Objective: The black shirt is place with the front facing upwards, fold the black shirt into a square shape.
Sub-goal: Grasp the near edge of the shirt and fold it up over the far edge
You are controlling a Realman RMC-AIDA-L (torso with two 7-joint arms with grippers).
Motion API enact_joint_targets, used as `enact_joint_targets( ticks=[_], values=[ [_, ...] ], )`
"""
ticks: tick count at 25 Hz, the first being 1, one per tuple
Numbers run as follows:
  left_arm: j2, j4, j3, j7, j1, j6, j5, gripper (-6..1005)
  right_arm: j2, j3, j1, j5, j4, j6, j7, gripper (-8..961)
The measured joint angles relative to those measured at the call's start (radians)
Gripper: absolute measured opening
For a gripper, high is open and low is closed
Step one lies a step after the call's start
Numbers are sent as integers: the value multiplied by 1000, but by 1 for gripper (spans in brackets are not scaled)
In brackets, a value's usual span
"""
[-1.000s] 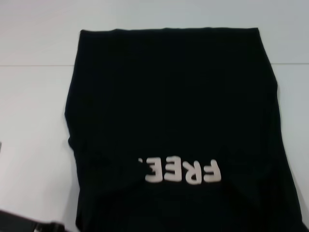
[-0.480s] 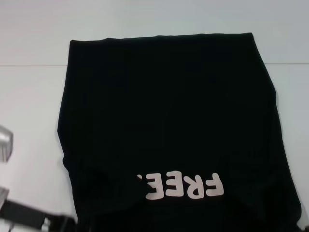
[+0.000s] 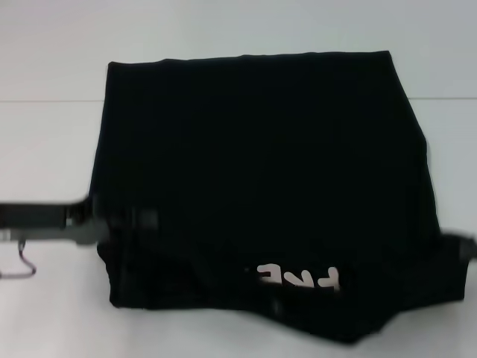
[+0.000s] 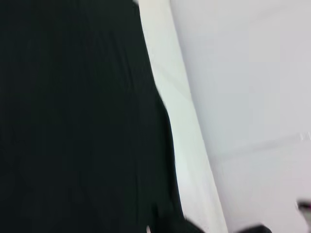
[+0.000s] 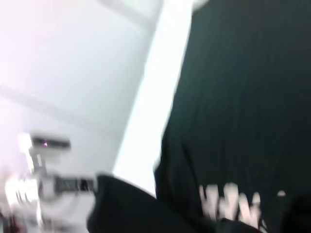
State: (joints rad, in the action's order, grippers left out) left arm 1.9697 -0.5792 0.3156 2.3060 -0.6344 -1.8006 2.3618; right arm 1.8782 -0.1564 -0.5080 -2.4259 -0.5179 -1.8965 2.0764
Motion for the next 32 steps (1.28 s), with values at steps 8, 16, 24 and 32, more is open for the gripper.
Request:
enact_joint_targets(
  ticks=[8,16,24,32],
  values=[
    [31,9,0,-64,-16,200,-166,52,17,41,7,266,81,153,8,73],
    [79,11,1,-180,-29,388,-245,51,96,36,-44,393,102,368,-92,82],
    [104,15,3,-301,-47,538,-326,52,154,31,-99,398,117,586,-207,91],
    [128,15,35,-353,-76,646,-326,54,179,34,-130,407,133,695,-265,100]
  ],
)
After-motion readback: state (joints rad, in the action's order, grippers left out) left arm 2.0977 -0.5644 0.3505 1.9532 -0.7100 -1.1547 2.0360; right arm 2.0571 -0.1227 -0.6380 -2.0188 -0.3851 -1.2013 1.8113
